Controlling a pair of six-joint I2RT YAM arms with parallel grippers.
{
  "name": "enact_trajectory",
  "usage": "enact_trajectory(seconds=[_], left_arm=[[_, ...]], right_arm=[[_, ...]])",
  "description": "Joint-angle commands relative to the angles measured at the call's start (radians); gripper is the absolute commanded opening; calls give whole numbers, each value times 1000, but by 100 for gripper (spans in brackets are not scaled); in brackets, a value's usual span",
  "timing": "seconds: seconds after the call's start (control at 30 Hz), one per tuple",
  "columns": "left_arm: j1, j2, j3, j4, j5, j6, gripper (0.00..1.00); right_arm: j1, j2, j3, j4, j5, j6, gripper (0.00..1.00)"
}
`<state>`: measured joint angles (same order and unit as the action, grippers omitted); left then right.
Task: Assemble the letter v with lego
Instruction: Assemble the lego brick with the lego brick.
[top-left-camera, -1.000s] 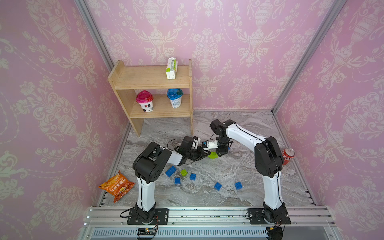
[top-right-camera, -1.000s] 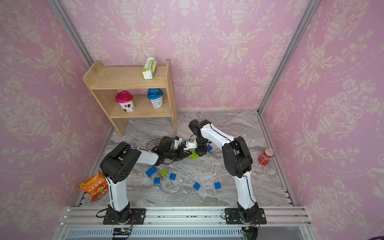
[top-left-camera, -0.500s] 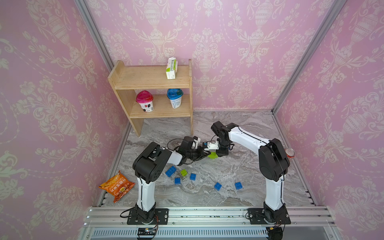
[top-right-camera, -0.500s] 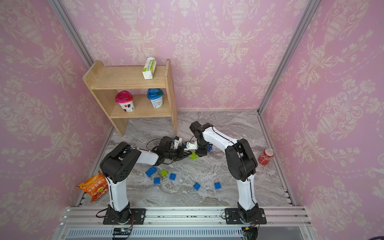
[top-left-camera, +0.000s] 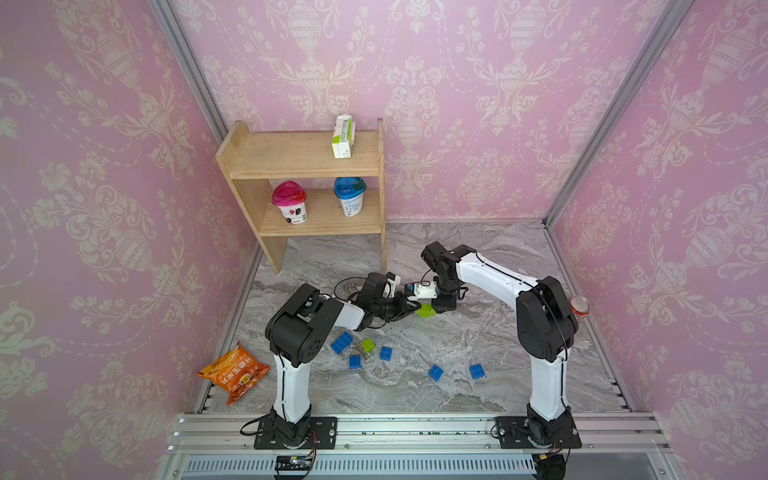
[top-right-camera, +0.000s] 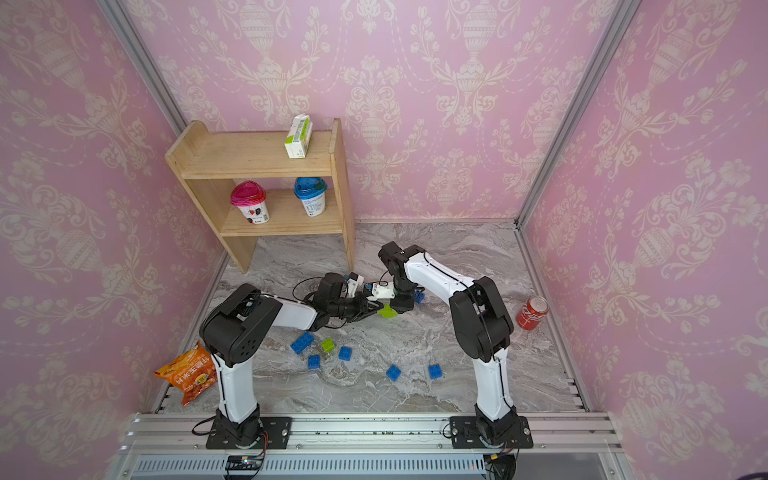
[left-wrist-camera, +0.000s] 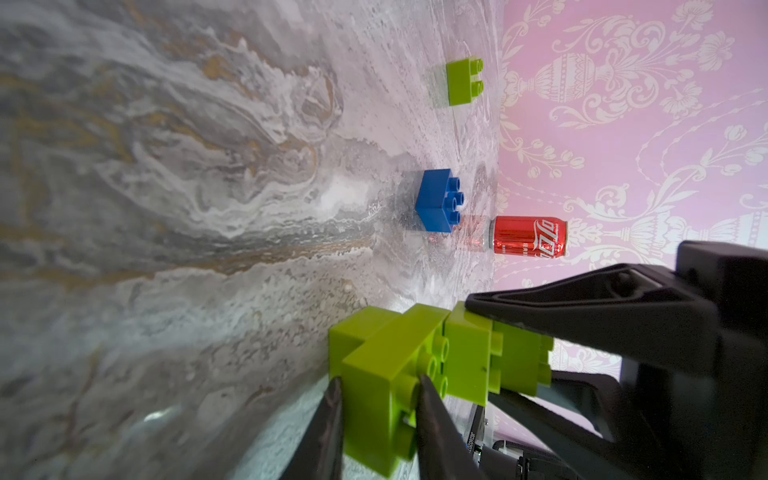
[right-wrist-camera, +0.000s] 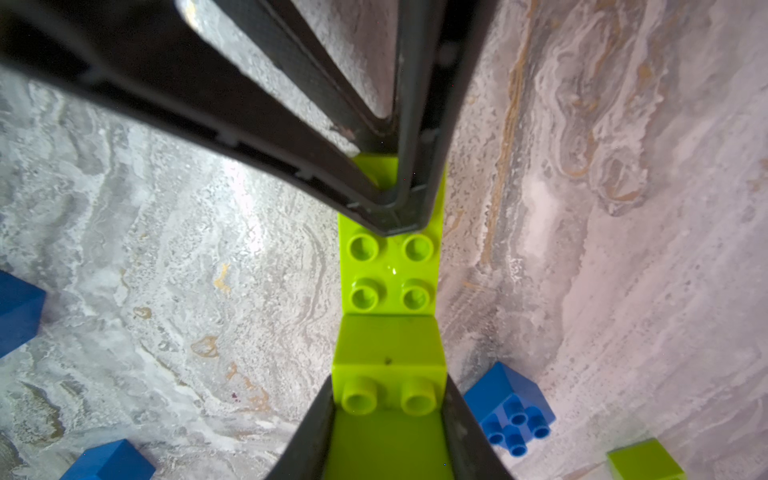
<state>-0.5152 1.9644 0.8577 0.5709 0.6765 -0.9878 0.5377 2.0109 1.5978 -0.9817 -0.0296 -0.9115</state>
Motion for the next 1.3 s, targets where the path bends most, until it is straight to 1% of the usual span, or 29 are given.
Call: enact_trajectory(seconds=[0.0,0.03,0.07,0.1,0.13,0.17,0.27,0.3,0.37,0.43,0.53,0.57,0.63,0.7,0.73,0.83,0.93,1.27], left_arm=[[9,-2,-2,-54,-7,26,17],[9,-2,-2,-54,-5,26,17],[9,-2,-3,-53,-7,26,17],[9,-2,-3,-51,-8,26,18],[9,-3,-3,-52,-8,25,18],[9,-4,-3,-50,-8,24,18],[9,-5,-6,-45,-9,21,18],[10,-4,-8,-44,-11,19,17],[9,-10,-16,-34,-19,15,18],[9,-19,-33,-13,-38,3,17],[9,-37,-62,14,-78,-10,17],[9,-42,-68,15,-89,-10,17],[9,-51,-80,25,-112,-11,17],[9,-56,-83,23,-124,-13,17],[9,-56,-83,21,-124,-14,17],[9,-58,-82,21,-128,-14,17],[9,-58,-86,19,-133,-12,18],[9,-47,-91,34,-131,-16,17]], right_arm=[[5,13,37,-10,-17,26,38],[5,10,39,-11,-18,28,41],[4,6,43,-11,-21,29,42],[1,0,45,-8,-25,34,47],[-1,-8,48,-8,-33,40,57],[-4,-19,49,-5,-43,43,65],[-7,-49,46,3,-51,56,71],[-9,-59,44,8,-48,68,80],[-19,-95,36,27,-47,117,84],[-30,-145,16,66,-32,237,92],[-38,-227,-45,139,33,529,100],[-38,-240,-54,139,55,632,100],[-38,-243,-43,97,147,918,100],[-24,-241,-57,63,172,1091,100],[-9,-244,-72,62,175,1144,99],[39,-235,-88,68,203,1229,98],[53,-220,-100,98,196,1266,96],[47,-157,-85,93,222,1298,93]])
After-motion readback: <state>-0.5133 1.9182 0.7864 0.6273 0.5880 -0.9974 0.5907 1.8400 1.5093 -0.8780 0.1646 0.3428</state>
